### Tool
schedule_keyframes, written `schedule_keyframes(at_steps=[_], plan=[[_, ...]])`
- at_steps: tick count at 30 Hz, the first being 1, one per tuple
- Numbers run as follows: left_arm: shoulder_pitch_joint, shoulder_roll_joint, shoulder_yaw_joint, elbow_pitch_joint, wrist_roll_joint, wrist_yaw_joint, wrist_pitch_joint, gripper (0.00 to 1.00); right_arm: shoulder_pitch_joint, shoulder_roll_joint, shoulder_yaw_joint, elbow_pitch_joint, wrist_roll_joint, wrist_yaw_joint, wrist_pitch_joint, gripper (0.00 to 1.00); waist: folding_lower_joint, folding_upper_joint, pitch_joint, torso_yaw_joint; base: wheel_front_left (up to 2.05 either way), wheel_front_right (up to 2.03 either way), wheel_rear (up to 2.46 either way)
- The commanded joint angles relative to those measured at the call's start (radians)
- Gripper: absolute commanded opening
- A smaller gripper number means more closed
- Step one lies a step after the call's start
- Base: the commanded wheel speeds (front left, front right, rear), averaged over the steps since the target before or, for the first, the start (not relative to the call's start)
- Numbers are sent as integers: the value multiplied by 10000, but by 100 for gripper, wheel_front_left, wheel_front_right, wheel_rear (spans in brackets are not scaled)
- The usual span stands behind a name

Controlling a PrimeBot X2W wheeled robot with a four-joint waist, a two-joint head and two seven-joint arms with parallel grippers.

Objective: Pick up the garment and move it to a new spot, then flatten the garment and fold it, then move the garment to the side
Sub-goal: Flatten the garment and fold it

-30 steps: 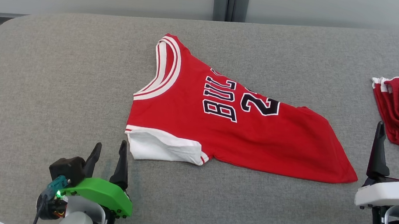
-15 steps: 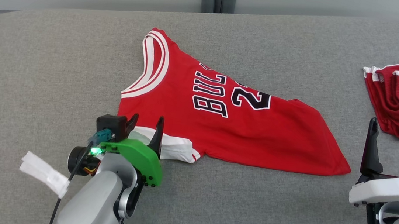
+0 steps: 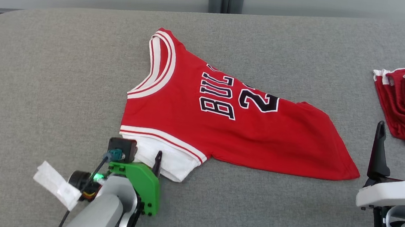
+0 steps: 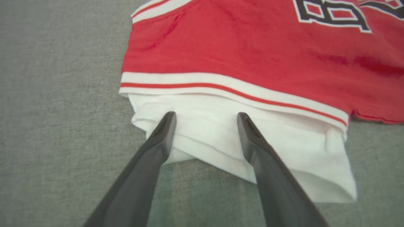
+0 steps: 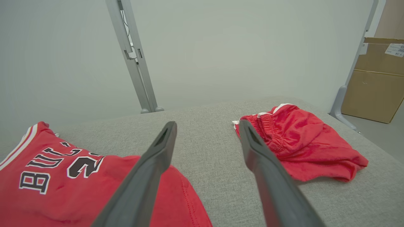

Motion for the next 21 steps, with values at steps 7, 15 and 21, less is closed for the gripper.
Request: schedule_keyframes(at_steps=[7,15,21], plan=[[1727,606,146,-1410,-293,553,-90,100,220,-27,-85,-15,77,-12,-55,100,0,0,-231,339,0,0,0],[2354,925,865,-3857,-359,1175,-1158,100,333,-27,-89,-86,-17,-12,18,100,0,0,-502,425,0,0,0],[2331,990,1327,-4485,-393,1021,-2268,100,455,-27,26,-10,43,-12,-55,100,0,0,-884,398,0,0,0]])
